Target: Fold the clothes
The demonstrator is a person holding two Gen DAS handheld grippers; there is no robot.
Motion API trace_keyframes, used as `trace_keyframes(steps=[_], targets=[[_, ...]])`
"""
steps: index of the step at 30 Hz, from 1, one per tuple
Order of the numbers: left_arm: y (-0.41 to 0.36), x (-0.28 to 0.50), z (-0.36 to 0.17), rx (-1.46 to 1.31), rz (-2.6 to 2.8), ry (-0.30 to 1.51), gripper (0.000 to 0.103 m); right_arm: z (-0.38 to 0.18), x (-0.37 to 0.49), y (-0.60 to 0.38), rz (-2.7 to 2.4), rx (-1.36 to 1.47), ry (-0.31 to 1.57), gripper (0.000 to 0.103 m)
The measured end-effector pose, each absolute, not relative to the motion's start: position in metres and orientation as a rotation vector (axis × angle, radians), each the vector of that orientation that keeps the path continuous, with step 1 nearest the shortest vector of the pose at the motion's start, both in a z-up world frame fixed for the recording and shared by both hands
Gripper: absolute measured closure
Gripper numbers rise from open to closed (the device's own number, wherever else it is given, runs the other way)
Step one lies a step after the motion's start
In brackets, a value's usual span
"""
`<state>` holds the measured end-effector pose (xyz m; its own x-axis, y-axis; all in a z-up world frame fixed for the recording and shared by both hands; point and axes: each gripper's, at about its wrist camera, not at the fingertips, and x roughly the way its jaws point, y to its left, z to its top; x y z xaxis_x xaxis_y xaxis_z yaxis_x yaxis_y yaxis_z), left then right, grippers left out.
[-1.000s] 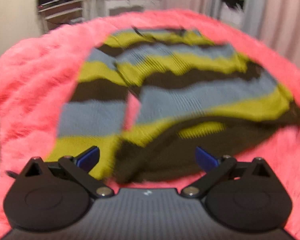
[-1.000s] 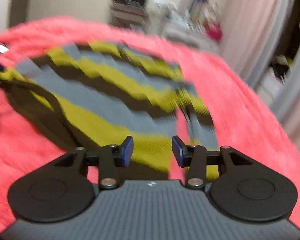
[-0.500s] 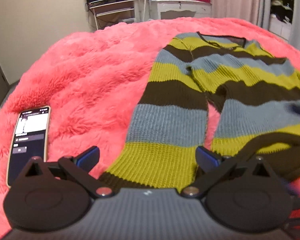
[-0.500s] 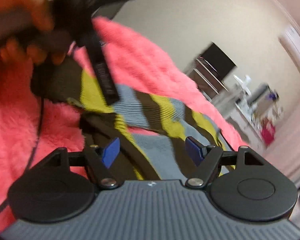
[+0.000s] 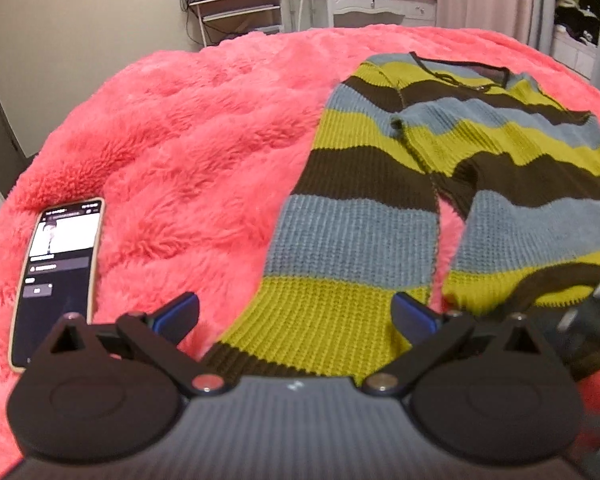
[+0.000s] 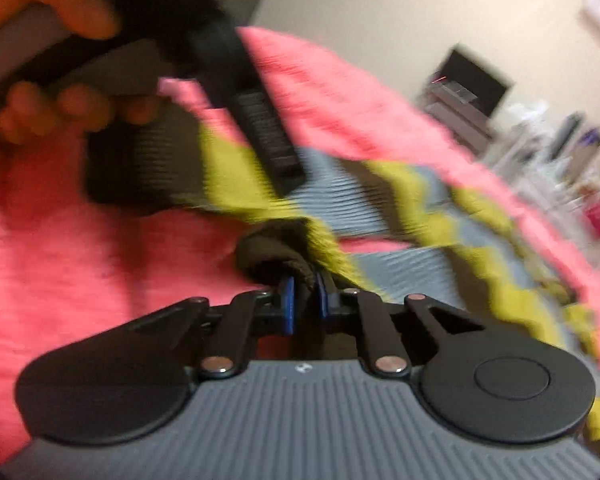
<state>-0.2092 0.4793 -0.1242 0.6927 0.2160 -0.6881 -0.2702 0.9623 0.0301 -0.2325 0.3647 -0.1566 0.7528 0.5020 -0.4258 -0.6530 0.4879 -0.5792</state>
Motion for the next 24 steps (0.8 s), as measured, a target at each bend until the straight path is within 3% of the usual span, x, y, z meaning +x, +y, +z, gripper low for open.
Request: trace_keyframes(steps=[2, 4, 6, 15, 18, 21, 23, 24], targets=[[0.483, -0.208, -0.126, -0.091, 0.287, 0.763, 0.0, -0.164, -0.223, 0.364, 0.716, -0.831, 0.289, 0.084], [0.487, -0.206, -0.128, -0.1, 0.295, 0.773, 0.0, -0.166, -0.218, 0.361, 0.783, -0.82, 0.376, 0.092], [0.49, -0.205, -0.131, -0.109, 0.304, 0.782, 0.0, -0.159, -0.222, 0.356, 0.875, -0.799, 0.406, 0.094], [0.497, -0.204, -0.131, -0.138, 0.321, 0.773, 0.0, -0.135, -0.232, 0.338, 1.12, -0.818, 0.641, 0.09], [0.497, -0.206, -0.129, -0.154, 0.329, 0.754, 0.0, -0.103, -0.217, 0.321, 1.192, -0.677, 0.732, 0.08], [0.492, -0.207, -0.124, -0.124, 0.355, 0.732, 0.0, -0.055, -0.204, 0.298, 1.157, -0.504, 0.665, 0.071], [0.488, -0.206, -0.115, -0.137, 0.354, 0.717, 0.0, -0.029, -0.189, 0.288, 1.065, -0.416, 0.61, 0.06], [0.484, -0.206, -0.108, -0.168, 0.33, 0.694, 0.0, -0.015, -0.178, 0.288, 0.987, -0.391, 0.584, 0.049]])
